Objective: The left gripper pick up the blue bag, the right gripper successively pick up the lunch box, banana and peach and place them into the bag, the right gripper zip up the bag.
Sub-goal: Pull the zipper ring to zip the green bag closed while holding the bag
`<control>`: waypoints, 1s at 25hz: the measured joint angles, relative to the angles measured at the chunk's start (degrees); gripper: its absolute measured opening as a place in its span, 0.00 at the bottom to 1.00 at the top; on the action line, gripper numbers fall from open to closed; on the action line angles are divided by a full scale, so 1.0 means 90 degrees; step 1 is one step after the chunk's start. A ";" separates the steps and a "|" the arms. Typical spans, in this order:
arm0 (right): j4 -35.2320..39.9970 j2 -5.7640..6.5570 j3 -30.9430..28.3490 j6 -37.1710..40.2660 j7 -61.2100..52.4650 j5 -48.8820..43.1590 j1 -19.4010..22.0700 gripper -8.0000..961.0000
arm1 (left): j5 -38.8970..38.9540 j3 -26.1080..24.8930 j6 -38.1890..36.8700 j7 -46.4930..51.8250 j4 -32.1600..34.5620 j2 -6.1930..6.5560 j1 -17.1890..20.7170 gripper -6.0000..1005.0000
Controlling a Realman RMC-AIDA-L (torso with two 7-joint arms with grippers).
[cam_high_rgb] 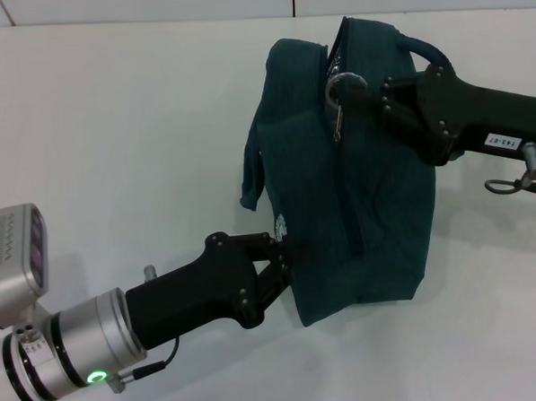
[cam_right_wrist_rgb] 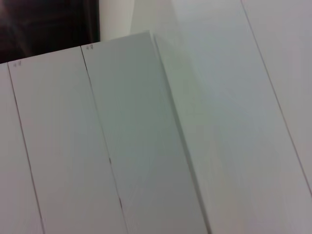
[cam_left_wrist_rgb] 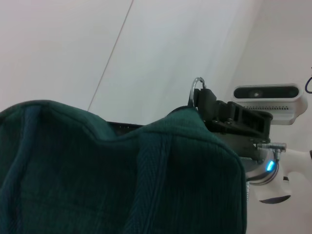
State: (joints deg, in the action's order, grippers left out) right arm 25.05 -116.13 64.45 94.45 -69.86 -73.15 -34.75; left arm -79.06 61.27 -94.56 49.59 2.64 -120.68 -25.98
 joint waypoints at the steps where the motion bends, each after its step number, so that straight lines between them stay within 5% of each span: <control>1: -0.0010 -0.0003 0.0000 0.0003 0.0000 0.0053 0.0010 0.05 | -0.0008 0.0039 0.0000 -0.0016 0.0000 0.0001 -0.0011 0.09; 13: -0.0311 0.0013 0.0067 -0.0146 -0.0007 0.0639 0.0032 0.05 | 0.0053 0.0223 0.0037 -0.0020 -0.0004 0.0007 -0.0044 0.12; 23: -0.0316 0.0023 0.0415 -0.0183 0.0055 0.0602 0.0105 0.05 | 0.0528 0.0213 -0.0698 -0.0004 0.0000 0.0001 -0.0093 0.14; 25: -0.0315 0.0023 0.0416 -0.0172 0.0056 0.0600 0.0110 0.05 | 0.0531 0.0213 -0.0710 0.0014 0.0000 0.0001 -0.0140 0.28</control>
State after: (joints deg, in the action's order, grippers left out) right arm 22.21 -115.92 68.20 92.90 -69.36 -67.75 -33.76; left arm -74.28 63.19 -100.95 49.71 2.64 -120.68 -27.24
